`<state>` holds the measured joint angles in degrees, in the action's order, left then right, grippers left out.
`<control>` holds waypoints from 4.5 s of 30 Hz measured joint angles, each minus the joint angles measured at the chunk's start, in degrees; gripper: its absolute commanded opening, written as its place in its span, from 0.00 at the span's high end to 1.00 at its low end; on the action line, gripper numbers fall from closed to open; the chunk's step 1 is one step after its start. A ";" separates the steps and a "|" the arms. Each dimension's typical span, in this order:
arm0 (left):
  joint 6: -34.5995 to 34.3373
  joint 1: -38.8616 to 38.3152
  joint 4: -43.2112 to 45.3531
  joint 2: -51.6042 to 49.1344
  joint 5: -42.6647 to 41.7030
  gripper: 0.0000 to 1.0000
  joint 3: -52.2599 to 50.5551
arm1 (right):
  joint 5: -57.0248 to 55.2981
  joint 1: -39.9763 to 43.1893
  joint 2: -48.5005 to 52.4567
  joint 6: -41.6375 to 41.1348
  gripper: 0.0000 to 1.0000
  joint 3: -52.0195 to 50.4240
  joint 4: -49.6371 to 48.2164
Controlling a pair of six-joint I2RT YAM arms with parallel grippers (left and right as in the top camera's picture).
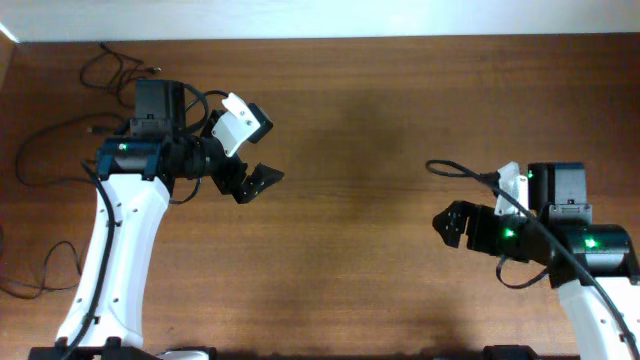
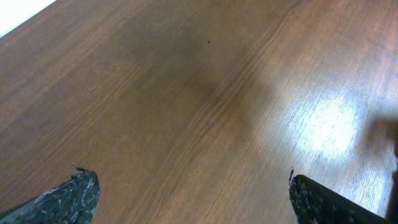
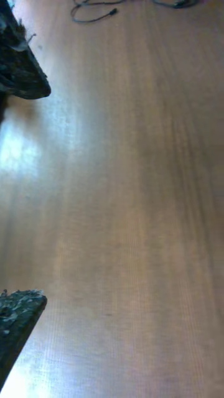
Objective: Untangle cables
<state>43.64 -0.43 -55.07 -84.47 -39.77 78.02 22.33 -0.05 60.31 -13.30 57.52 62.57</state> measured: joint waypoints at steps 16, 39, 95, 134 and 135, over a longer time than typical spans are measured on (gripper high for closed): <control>-0.02 0.00 0.11 0.00 0.22 0.01 0.00 | -0.26 0.00 -36.28 16.52 0.02 -27.61 -30.25; -0.02 0.00 0.13 0.07 0.22 0.01 0.00 | -7.34 0.00 -59.32 23.19 0.02 -52.19 -62.79; -0.02 0.00 0.15 0.07 0.22 0.01 0.00 | -20.83 0.50 -59.47 13.73 0.02 -56.94 -58.29; -0.81 0.00 -8.81 2.75 -0.04 0.01 -1.79 | -20.83 0.50 -59.47 13.68 0.02 -56.94 -58.29; -1.60 0.00 -7.98 4.26 0.00 0.01 -2.97 | -20.83 0.50 -59.47 13.68 0.02 -56.94 -58.29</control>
<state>42.04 -0.43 -63.05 -80.20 -39.77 75.05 1.50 0.45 0.84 0.38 0.58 4.27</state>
